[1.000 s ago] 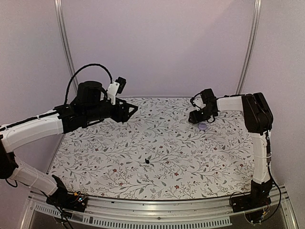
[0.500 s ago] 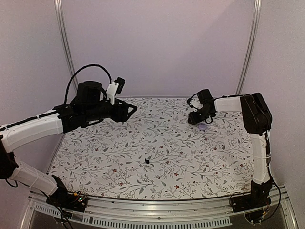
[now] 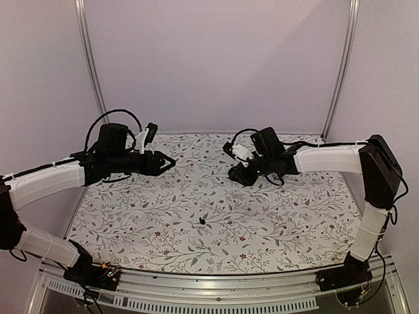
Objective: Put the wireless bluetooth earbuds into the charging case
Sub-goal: Pick up the charging case from the center of the board, then pass from the right arm to the left
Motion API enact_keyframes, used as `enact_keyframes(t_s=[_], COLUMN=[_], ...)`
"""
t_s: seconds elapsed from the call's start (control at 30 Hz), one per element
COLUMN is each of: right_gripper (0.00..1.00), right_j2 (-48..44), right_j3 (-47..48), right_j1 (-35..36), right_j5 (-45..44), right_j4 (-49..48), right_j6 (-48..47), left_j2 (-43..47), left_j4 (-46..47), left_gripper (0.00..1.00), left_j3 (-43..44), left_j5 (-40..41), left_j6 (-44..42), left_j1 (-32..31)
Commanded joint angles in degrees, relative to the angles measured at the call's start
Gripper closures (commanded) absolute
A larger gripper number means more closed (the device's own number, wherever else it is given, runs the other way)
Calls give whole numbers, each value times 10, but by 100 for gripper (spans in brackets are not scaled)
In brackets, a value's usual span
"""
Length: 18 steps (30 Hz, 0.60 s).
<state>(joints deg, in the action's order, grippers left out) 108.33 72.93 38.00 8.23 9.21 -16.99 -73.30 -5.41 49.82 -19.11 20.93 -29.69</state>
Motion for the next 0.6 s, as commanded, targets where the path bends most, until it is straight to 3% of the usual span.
enact_keyframes(t_s=[0.0,0.17,0.57], right_gripper=[69,69,70], right_j2=[-81,-132,-159], right_j3=[-50,-77,-83], right_j1=[66,137,216], right_j5=[10,2,-20], right_j4=[-63,-76,-60], right_j6=[-42,-64,-97], left_j2=[-17,-58,-108], left_j4=[17,79,119], left_gripper=[42,43,38], left_j3=[-14,-32,-19], left_j5=[-119,-229,-314], left_j6=[33,70,74], left_j1=[7,6,-49])
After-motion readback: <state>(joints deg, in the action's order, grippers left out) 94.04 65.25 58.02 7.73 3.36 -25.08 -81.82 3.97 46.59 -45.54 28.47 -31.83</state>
